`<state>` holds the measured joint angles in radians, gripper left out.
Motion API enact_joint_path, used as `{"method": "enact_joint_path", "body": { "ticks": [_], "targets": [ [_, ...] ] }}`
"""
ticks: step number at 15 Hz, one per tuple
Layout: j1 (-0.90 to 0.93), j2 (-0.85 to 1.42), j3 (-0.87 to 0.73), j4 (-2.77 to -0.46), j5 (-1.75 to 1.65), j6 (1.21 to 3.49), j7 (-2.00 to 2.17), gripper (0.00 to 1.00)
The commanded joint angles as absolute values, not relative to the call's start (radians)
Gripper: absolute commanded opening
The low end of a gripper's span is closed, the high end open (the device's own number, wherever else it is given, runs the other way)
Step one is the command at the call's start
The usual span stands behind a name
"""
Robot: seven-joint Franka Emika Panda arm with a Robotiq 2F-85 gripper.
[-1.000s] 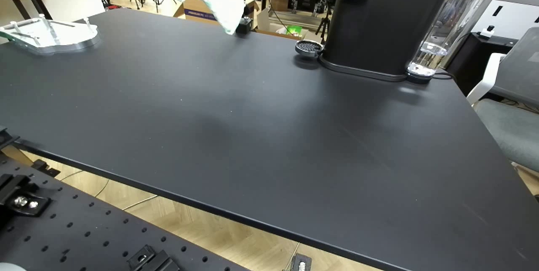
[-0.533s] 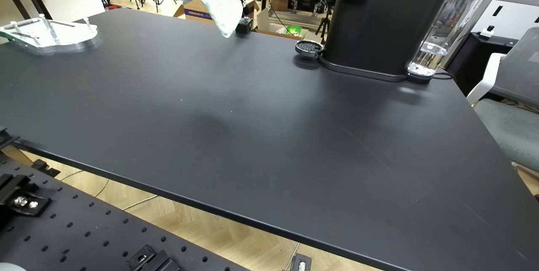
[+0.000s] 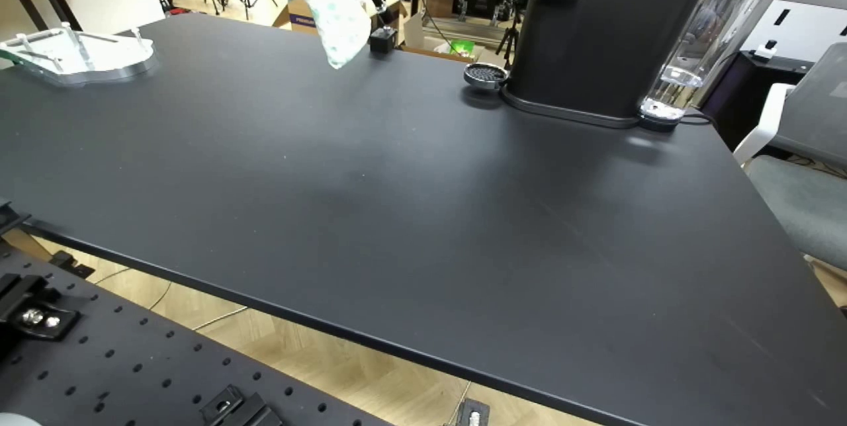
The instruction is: Hang the cloth on the black rod
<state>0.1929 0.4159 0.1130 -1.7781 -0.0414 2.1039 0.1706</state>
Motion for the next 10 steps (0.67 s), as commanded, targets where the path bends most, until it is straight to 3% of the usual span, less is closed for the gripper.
{"method": "enact_joint_path", "body": {
  "ticks": [1, 10],
  "targets": [
    [0.194, 0.427, 0.105, -1.748, -0.061, 2.095, 0.137, 1.0],
    [0.214, 0.424, 0.089, -1.749, -0.151, 2.123, 0.122, 1.0]
  ]
}}
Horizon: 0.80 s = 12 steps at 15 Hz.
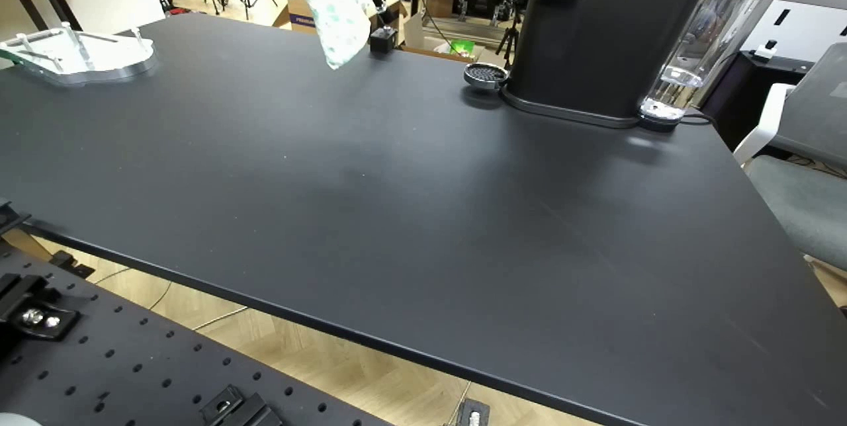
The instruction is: Hang the cloth on the black rod
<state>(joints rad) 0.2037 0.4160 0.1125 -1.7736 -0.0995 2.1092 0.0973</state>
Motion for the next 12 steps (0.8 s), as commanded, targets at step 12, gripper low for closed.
{"method": "enact_joint_path", "body": {
  "ticks": [12],
  "targets": [
    [0.23, 0.429, 0.031, -1.758, -0.392, 2.323, 0.134, 1.0]
  ]
}}
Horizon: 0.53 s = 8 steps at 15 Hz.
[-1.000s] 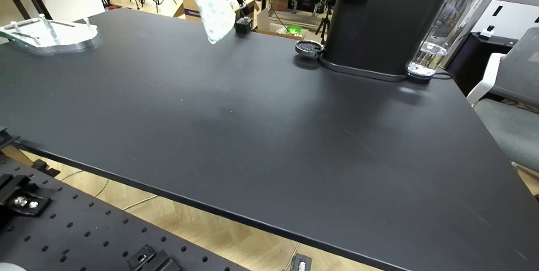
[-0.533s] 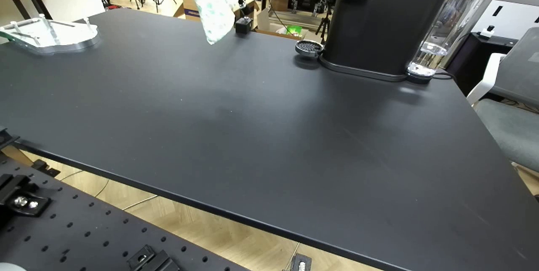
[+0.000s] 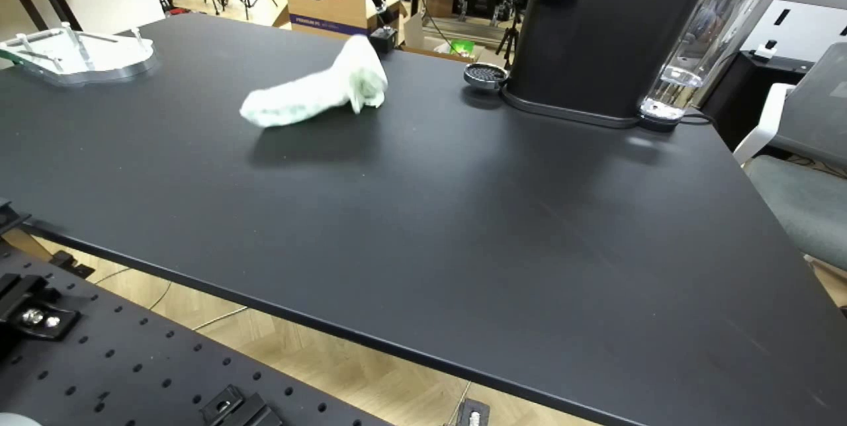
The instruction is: Hang the cloth on the black rod
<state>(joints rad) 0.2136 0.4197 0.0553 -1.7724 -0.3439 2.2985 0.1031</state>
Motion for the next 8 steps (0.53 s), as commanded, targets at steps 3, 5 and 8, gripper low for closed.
{"method": "enact_joint_path", "body": {
  "ticks": [3, 5, 8],
  "targets": [
    [0.229, 0.43, 0.028, -1.76, -0.389, 2.324, 0.152, 1.0],
    [0.231, 0.43, 0.026, -1.761, -0.382, 2.316, 0.17, 1.0],
    [0.232, 0.432, 0.026, -1.76, -0.378, 2.309, 0.194, 1.0]
  ]
}}
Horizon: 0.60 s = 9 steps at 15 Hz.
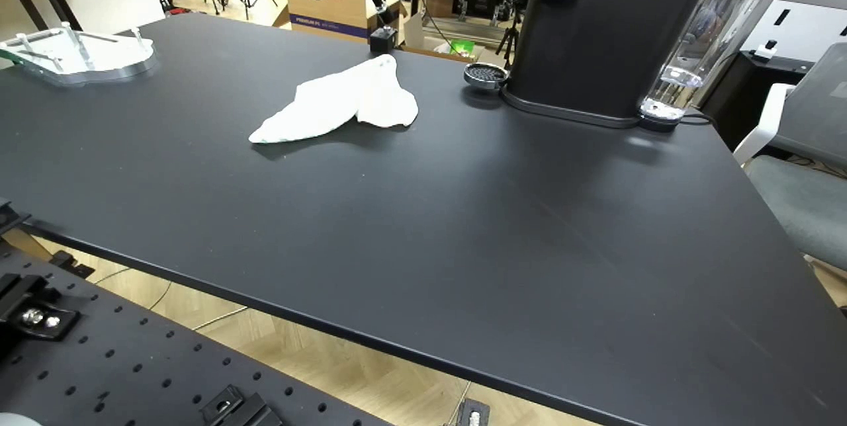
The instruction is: Hang the cloth on the black rod
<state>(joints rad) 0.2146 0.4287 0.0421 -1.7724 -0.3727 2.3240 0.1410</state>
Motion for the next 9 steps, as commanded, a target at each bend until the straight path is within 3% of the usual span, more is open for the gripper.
{"method": "enact_joint_path", "body": {
  "ticks": [1, 9],
  "targets": [
    [0.227, 0.432, 0.035, -1.76, -0.352, 2.29, 0.189, 1.0],
    [0.221, 0.433, 0.055, -1.754, -0.211, 2.174, 0.225, 1.0]
  ]
}}
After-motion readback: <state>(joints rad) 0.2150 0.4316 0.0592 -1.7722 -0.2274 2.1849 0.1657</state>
